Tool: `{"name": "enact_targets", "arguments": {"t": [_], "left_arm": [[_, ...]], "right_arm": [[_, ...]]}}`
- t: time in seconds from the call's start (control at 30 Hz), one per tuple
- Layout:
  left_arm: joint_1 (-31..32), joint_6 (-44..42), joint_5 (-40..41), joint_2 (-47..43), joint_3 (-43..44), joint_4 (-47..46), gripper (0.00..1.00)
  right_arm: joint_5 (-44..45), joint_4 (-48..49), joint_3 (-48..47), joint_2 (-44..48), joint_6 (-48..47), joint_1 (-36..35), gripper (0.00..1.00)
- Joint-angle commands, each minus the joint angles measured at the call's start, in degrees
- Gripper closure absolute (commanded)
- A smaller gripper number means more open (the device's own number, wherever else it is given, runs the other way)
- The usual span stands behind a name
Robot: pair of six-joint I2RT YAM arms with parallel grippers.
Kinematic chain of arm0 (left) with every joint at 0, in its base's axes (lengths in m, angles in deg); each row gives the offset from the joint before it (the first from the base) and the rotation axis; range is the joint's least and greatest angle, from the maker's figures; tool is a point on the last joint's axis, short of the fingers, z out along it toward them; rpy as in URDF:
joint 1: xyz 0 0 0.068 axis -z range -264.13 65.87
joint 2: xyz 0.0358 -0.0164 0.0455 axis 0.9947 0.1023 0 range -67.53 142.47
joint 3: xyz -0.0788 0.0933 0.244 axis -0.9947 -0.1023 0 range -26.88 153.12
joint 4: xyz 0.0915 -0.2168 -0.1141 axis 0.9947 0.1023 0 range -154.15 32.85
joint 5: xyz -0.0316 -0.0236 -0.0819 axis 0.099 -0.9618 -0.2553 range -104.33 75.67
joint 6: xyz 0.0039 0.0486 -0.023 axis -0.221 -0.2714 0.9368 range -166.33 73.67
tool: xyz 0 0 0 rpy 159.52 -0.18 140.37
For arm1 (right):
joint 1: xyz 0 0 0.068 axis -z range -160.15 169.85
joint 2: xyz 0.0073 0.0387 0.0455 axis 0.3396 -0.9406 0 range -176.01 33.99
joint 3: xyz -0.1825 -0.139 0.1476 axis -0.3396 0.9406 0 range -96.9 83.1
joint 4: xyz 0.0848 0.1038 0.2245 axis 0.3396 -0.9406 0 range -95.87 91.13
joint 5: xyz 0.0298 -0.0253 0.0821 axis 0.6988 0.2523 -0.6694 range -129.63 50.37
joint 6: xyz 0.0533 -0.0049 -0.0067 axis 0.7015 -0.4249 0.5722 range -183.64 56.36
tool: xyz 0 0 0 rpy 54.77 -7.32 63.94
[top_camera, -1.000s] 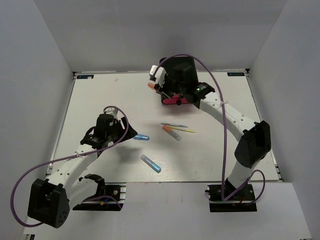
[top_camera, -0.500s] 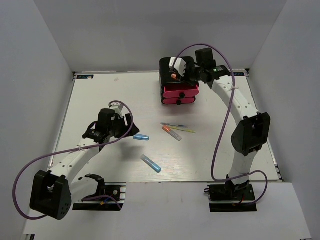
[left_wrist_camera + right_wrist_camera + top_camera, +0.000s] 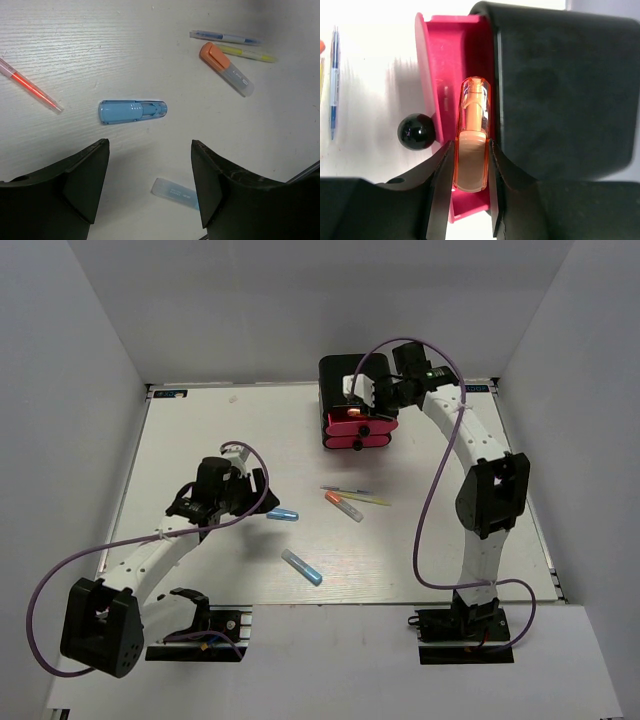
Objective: Sort the stationery into containers
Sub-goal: Place the stationery in the drawer, then pick up the stationery from the center of the board.
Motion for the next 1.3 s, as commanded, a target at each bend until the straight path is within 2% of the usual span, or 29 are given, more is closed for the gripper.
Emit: {"name": "enact_targets", "arguments": {"t": [0.0,0.1,0.13,0.27,0.5,0.87,1.03,1.1,1.17,1.27], "left_arm": [[-0.02,-0.94,-0.81,0.12,1.57,-0.48,0.24],[-0.02,-1.46,-0.81,0.12,1.57,-0.48,0.23],[-0.02,-1.46,-0.81,0.12,1.57,-0.48,0.23],[-0.02,-1.99,-1.34,0.74,2.18,-0.48,0.18],[-0.02,-4.80,-1.87,4.25,4.73,0.66,0.15],[-0.02,-4.80,-2.39,5.31,5.35,0.66,0.14],[-0.02,-4.80,-2.39,5.31,5.35,0.66,0.13],[-0.02,-5.50,-3.00,5.84,5.35,0.66,0.14],[-0.02,-7.86,-4.49,6.53,5.35,0.05,0.23],[-0.02,-14.72,-7.84,6.54,4.82,-3.37,0.30]], "right_arm": [[-2.18,-2.80,-3.06,-1.03,-2.98,0.72,1.00],[-1.83,-2.80,-2.97,-1.47,-3.42,0.81,0.96],[-1.74,-2.63,-2.97,-1.55,-3.51,0.81,0.87],[-1.91,-2.63,-2.97,-1.47,-3.42,0.98,0.71],[-3.05,-1.92,-2.45,0.11,-3.24,0.99,0.62],[-4.02,-0.17,-0.60,2.84,-3.33,0.99,0.56],[-4.63,0.62,-0.60,4.15,-3.25,1.16,0.56],[-5.16,2.28,-0.60,5.12,-2.19,1.07,0.60],[-5.69,3.52,-0.25,6.53,0.34,1.25,0.64],[-7.36,5.72,1.32,9.16,3.25,1.25,0.93]]}}
